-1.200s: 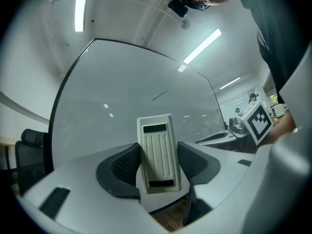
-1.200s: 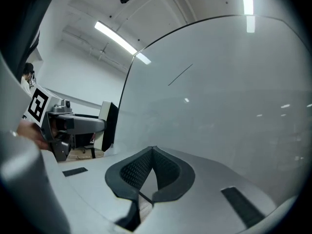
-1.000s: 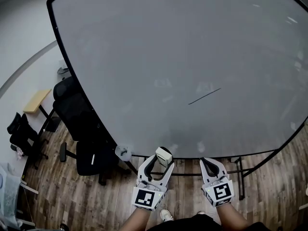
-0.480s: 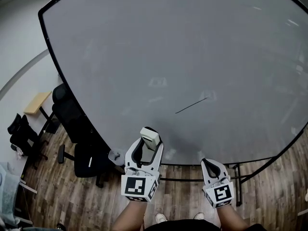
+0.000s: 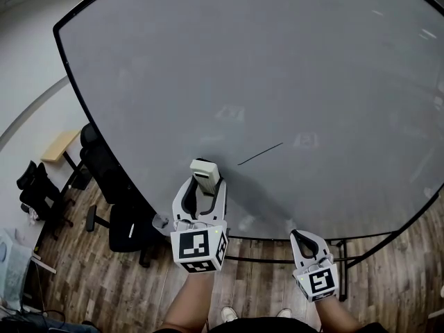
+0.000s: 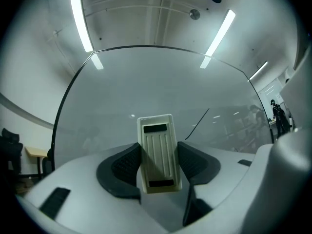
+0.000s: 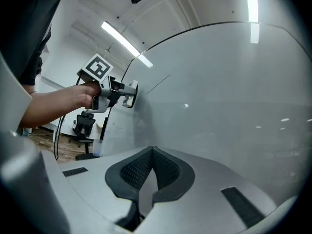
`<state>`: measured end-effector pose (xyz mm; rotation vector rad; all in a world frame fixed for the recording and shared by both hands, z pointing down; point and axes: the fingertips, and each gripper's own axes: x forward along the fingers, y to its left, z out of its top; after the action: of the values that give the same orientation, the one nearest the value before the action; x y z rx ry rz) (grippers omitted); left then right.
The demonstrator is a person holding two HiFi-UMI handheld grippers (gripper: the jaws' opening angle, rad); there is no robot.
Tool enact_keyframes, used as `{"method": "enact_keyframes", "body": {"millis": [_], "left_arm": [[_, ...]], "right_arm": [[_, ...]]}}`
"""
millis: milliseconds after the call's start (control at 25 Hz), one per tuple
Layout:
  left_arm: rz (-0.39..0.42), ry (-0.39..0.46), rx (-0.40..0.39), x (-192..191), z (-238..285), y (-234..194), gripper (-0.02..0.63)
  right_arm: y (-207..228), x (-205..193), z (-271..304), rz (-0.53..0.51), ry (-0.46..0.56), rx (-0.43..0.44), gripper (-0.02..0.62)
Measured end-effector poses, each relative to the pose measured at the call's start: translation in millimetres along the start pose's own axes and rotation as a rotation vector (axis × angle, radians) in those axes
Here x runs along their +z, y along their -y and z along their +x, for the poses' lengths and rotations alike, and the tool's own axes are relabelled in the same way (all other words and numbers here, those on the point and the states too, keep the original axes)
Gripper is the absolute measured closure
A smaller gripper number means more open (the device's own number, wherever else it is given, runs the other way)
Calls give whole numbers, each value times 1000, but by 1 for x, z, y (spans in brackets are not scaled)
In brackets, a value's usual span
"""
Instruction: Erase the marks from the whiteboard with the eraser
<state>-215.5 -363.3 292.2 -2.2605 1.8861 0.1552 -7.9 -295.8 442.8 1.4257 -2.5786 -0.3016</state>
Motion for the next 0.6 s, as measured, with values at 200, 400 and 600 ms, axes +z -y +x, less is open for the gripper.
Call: {"method": "enact_keyframes", "body": {"millis": [200,400,600], "left_arm": [[15,10,15,8,7,11,348],[15,7,46,13,17,29,348],[34,-5,75,15,24,35,350]], "right_arm": [[7,0,-13,-14,16,-2,576],[29,3,-37,-43,23,-20,575],[40,-4,-48,3,26,-47,576]]}}
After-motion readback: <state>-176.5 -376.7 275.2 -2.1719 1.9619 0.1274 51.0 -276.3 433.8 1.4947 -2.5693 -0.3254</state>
